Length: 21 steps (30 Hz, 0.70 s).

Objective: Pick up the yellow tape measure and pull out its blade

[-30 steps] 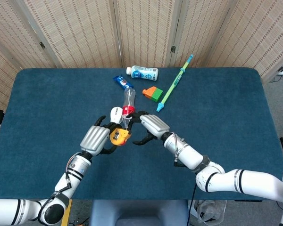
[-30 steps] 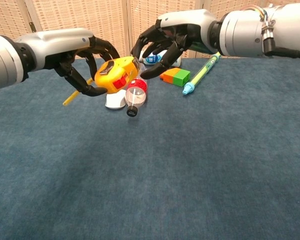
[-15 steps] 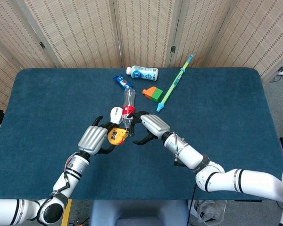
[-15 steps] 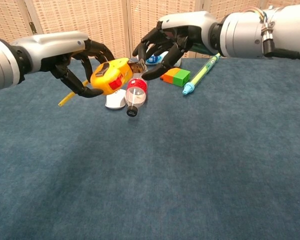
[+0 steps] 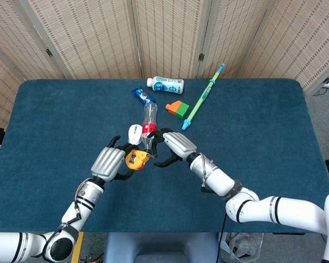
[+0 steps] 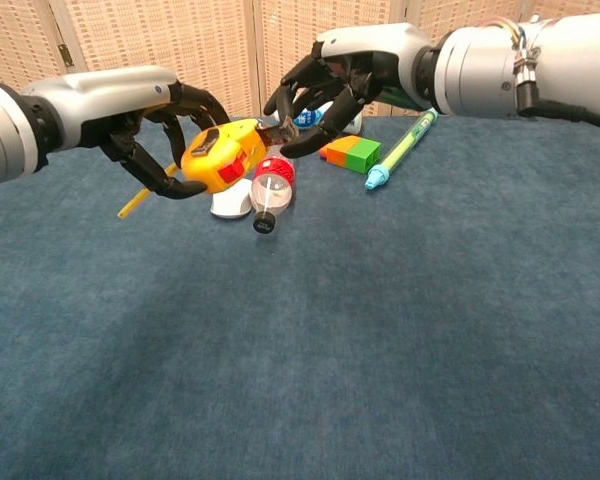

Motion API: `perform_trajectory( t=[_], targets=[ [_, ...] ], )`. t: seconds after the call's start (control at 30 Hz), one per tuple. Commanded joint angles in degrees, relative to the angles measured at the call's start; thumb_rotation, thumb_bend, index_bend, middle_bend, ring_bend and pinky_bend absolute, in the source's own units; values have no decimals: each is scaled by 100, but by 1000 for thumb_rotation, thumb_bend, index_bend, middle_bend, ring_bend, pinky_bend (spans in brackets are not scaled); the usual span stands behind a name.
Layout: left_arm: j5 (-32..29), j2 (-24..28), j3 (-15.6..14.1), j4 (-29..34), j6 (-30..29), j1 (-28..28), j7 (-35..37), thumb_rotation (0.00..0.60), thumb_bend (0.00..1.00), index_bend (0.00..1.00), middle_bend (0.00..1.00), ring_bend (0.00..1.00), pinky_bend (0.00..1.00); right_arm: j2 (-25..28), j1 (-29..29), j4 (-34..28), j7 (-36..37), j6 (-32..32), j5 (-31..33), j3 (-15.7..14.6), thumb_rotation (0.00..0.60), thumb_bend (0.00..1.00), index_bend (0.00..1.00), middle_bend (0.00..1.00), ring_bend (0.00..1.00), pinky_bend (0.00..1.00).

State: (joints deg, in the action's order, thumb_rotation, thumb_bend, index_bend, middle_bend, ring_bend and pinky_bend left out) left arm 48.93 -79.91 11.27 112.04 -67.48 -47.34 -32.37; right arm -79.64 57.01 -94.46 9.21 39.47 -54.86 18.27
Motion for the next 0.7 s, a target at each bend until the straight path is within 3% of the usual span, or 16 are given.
perform_trajectory(
  t=[0.03, 0.3, 0.7],
  targets=[
    [5, -7, -2, -8, -1, 2, 9, 600, 376, 524, 547, 430, 88, -13, 4, 12, -2, 4, 1, 2, 600, 248, 586, 235, 193, 74],
    [15, -7, -16, -57, 7, 24, 57, 600, 378, 525, 547, 431, 88, -41, 15, 39, -21, 14, 26, 6, 600, 444, 608, 251, 200, 88],
    [25, -38, -98, -320, 6, 74, 45, 600, 377, 526, 547, 431, 85, 120, -74, -84, -17, 6, -5, -35, 600, 459, 642, 262, 204, 88]
  ],
)
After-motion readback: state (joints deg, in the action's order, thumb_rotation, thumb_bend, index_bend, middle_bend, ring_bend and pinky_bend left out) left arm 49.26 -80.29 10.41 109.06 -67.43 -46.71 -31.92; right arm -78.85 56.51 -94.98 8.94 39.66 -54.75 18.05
